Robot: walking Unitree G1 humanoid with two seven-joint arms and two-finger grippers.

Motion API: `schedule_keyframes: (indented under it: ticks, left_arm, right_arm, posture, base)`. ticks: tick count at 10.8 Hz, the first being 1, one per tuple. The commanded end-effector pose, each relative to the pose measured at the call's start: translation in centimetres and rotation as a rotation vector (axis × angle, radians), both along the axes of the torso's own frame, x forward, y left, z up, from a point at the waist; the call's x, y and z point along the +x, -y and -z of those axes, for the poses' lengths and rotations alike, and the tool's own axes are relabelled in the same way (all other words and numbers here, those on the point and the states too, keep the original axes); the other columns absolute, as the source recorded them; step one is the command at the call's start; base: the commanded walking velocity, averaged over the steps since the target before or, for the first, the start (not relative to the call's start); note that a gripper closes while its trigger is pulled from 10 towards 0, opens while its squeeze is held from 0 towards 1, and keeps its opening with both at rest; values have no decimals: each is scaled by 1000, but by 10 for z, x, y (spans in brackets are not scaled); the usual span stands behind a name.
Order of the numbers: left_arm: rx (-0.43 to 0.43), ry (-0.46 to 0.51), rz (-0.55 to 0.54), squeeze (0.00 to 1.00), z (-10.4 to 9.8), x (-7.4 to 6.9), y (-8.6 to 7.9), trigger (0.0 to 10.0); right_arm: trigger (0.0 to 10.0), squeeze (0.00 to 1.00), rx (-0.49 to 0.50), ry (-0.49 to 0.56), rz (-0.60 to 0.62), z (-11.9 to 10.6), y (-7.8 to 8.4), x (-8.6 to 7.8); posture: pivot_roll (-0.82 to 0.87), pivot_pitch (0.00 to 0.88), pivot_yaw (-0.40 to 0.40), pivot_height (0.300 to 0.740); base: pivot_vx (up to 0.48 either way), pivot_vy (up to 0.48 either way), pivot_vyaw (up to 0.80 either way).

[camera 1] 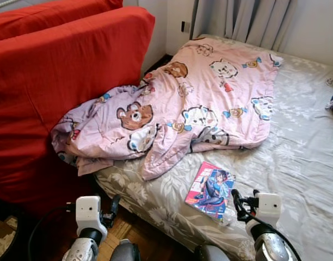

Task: Clean up the room

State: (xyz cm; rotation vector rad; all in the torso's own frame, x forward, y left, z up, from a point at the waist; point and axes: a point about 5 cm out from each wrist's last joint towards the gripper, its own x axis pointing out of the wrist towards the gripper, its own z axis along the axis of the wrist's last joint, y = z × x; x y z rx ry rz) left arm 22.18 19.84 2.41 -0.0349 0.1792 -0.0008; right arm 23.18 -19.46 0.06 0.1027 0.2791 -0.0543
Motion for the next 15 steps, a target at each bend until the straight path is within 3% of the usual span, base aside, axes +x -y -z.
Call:
schedule_keyframes:
  ticks: [1, 3, 15]
  left_arm:
    - [4, -14, 14, 0, 1, -3, 1, 10000]
    - [4, -18, 24, 0, 2, -4, 2, 10000]
    - [-2, -41, 63, 0, 3, -8, 7, 10000]
  right_arm:
    - [10000, 0, 9, -31, -5, 6, -1, -4]
    - [10000, 0, 5, -20, -6, 5, -1, -3]
    - [10000, 0, 10, -40, -5, 9, -1, -6]
  posture:
    - [-10, 149, -6, 640]
    - [-13, 146, -4, 620]
    - [-7, 151, -3, 620]
  base:
    - [0, 0, 0]
    - [0, 0, 0]
    - [0, 0, 0]
